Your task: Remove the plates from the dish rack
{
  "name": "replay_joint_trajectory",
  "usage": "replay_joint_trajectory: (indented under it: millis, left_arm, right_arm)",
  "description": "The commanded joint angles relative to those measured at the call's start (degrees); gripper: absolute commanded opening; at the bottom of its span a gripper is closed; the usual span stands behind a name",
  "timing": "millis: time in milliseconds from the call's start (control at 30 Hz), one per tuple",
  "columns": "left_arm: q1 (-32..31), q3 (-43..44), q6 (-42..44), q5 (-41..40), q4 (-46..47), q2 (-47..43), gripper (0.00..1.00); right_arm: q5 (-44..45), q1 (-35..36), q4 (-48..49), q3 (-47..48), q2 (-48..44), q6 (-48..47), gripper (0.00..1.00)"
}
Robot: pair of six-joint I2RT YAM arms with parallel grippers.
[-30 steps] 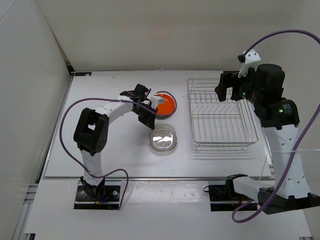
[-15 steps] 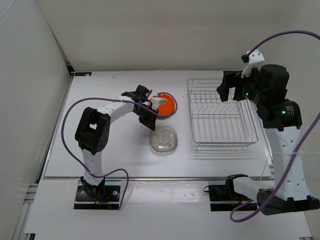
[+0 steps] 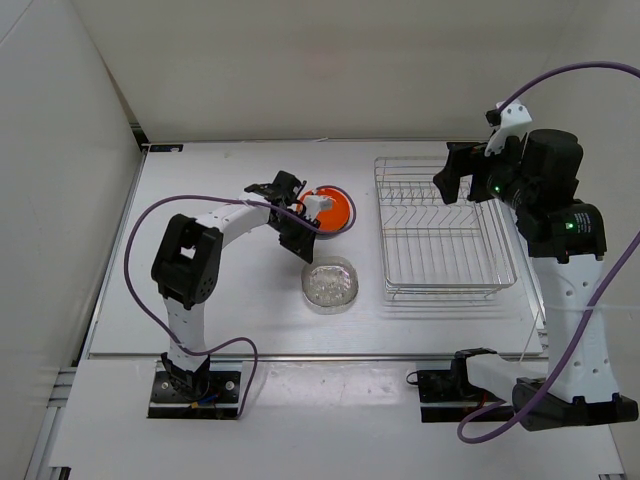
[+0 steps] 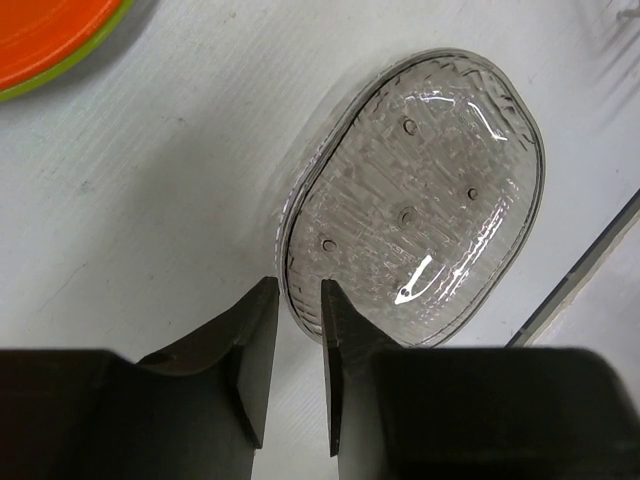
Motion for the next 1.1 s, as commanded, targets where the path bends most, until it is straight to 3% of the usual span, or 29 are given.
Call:
replay_joint_trajectory:
  millis: [0, 133, 200, 333, 367, 600, 767, 967, 1067]
  left_arm:
    - [-0.3, 2.6, 0.2, -0.2, 1.0, -2.0, 0.35]
    - [-0.3, 3.3, 0.2, -2.7, 0.3, -3.2, 0.37]
    - [0.3, 5.2, 0.2, -3.8, -0.3, -4.8, 0.43]
    - [3.9, 7.9, -1.1, -8.3, -1.4, -10.0, 0.82]
    - [5.8, 8.4, -1.1, -8.8, -1.9, -11.2, 1.00]
    - [12.5, 9.3, -6.3, -20.9, -1.2, -22.4, 1.00]
    - [16.4, 10.1, -7.4, -29.7, -2.2, -28.7, 1.00]
    - [24.5, 11.8, -7.9, -33.3, -4.2, -29.4, 1.00]
    - [29.2, 11.8, -7.9, -31.1, -4.7, -29.9, 1.00]
  right_arm:
    - [-1.8, -0.7, 0.5, -0.2, -1.0, 0.5, 1.00]
    - [-1.8, -1.2, 0.5, -0.7, -1.5, 0.5, 1.00]
    - [-1.8, -1.2, 0.5, -1.3, -1.5, 0.5, 1.00]
    - [1.3, -1.2, 1.8, -2.4, -0.9, 0.5, 1.00]
    - [2.2, -1.2, 1.8, -3.0, -0.1, 0.5, 1.00]
    - [5.8, -5.0, 3.0, -4.8, 4.1, -0.2, 1.00]
    - [4.2, -11.9, 4.2, -5.9, 6.2, -0.7, 1.00]
    - [4.5, -17.8, 4.2, -4.9, 9.6, -2.0, 1.00]
    - [5.3, -20.2, 4.2, -3.6, 11.9, -2.0, 1.00]
